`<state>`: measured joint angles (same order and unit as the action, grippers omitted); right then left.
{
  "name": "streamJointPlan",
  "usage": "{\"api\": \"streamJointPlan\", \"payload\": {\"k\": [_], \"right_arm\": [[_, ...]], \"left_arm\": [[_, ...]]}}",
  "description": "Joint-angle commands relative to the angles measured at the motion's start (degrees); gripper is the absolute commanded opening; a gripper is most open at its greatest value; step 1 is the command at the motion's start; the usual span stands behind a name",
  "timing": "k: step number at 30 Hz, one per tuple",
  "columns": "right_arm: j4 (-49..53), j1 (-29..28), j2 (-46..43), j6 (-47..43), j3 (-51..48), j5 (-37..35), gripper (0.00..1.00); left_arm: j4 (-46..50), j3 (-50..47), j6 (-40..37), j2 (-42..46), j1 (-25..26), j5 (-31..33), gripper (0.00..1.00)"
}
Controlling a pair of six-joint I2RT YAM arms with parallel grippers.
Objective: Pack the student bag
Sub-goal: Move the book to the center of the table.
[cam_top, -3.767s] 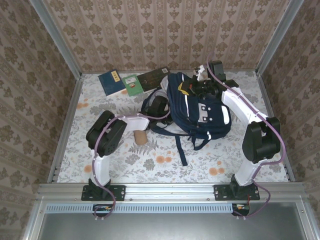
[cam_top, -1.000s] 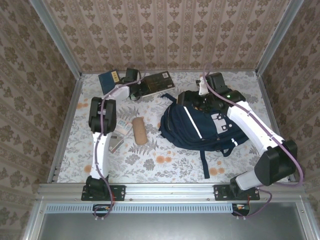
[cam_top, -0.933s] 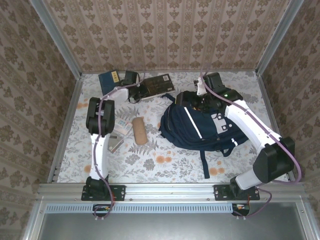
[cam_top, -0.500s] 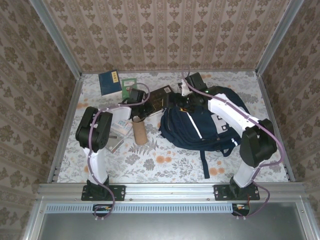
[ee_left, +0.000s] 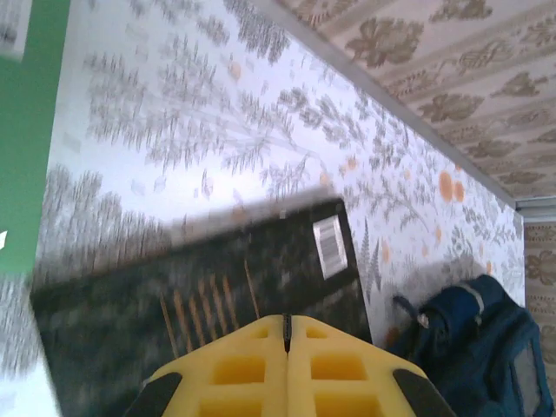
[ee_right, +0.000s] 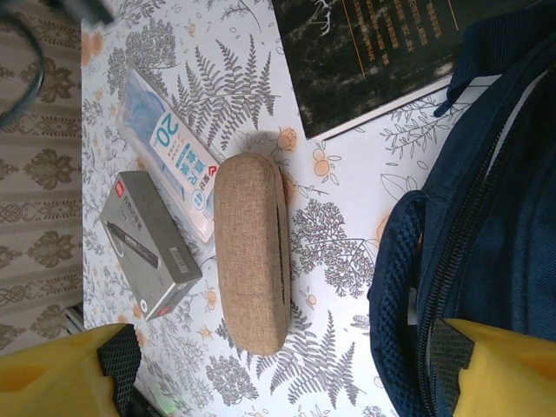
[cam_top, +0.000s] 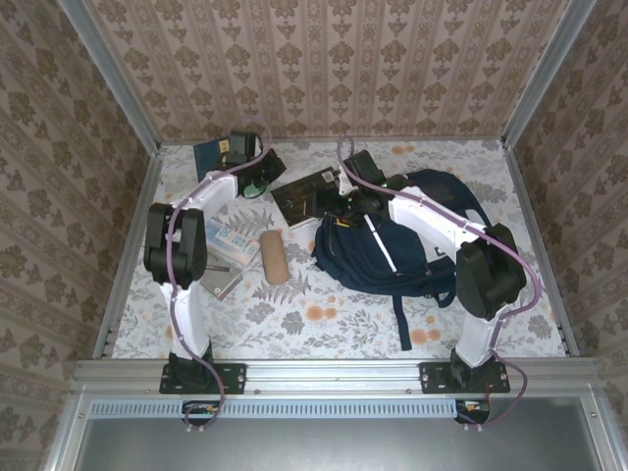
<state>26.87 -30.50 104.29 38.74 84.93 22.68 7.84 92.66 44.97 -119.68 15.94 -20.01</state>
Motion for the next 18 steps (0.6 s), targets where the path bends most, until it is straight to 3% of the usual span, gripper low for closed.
{"api": "streamJointPlan", "payload": {"k": [1, 5, 11, 18], "right_arm": [[-0.9, -0.83, 0.86, 1.58, 2.28, -1.79, 0.92], [-1.31, -2.65, 2.78, 1.91, 3.32, -2.44, 0.92], [-2.8, -4.04, 6.64, 2.33, 5.2, -3.87, 0.83], [-2.62, -4.3, 12.25, 0.99, 8.32, -4.72, 0.3]], "left_arm": [[7.83, 6.78, -7.03, -7.84, -0.39, -4.1, 0.0], [10.61, 10.47, -8.98, -11.84, -0.46, -4.94, 0.0], [9.93, 3.98, -9.36, -11.33, -0.73, -4.65, 0.0], [4.15, -13.95, -4.97, -0.69, -1.8, -1.09, 0.0]]}}
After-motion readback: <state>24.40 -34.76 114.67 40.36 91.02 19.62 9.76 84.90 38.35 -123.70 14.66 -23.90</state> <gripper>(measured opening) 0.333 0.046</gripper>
